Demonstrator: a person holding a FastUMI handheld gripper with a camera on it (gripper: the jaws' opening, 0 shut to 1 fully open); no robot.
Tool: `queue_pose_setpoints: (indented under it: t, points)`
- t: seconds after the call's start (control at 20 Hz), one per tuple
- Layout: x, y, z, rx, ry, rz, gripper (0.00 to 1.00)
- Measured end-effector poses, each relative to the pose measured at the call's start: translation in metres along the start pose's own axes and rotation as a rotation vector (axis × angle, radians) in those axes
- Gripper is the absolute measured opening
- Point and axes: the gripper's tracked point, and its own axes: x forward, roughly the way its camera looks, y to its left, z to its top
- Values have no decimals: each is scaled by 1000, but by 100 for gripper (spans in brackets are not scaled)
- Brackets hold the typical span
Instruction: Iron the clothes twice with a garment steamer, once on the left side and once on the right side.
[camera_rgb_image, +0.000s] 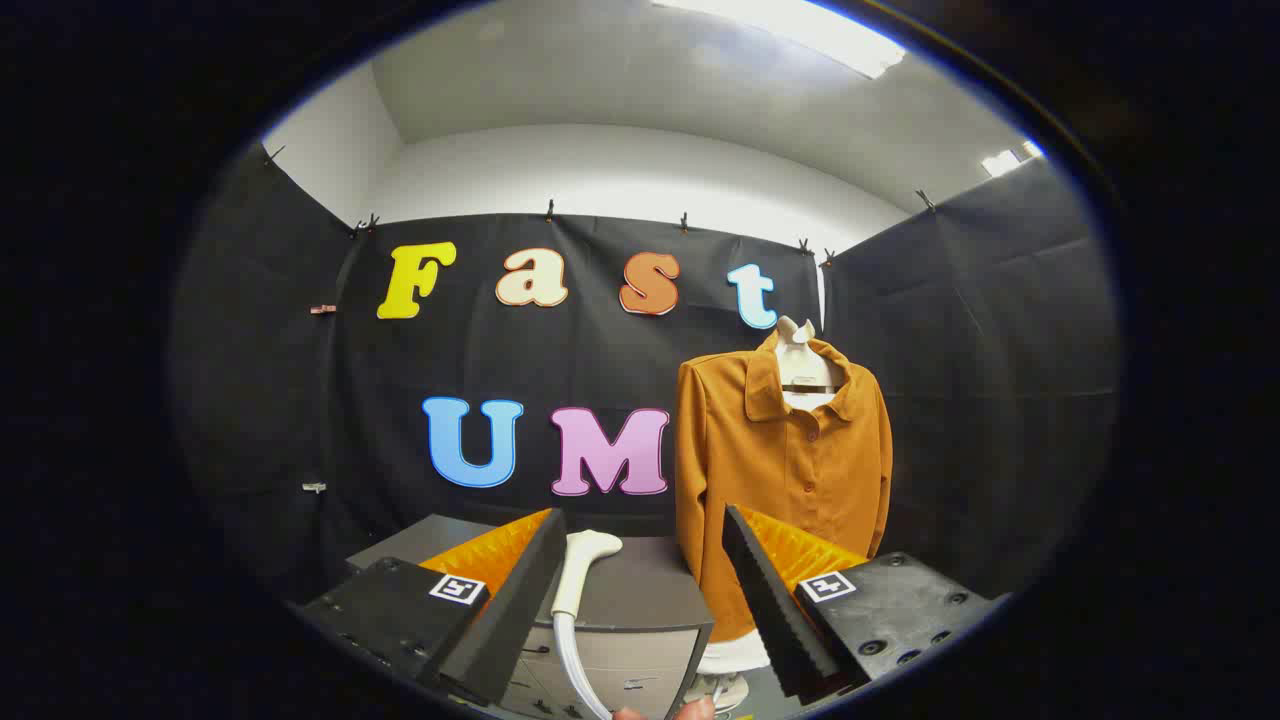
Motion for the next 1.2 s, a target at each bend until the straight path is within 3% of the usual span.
queue_pose_setpoints:
  t: [0.95,1.2]
  points:
    - [-1,4,-14,14,38,-13,98]
    - [27,19,-46,25,203,36,98]
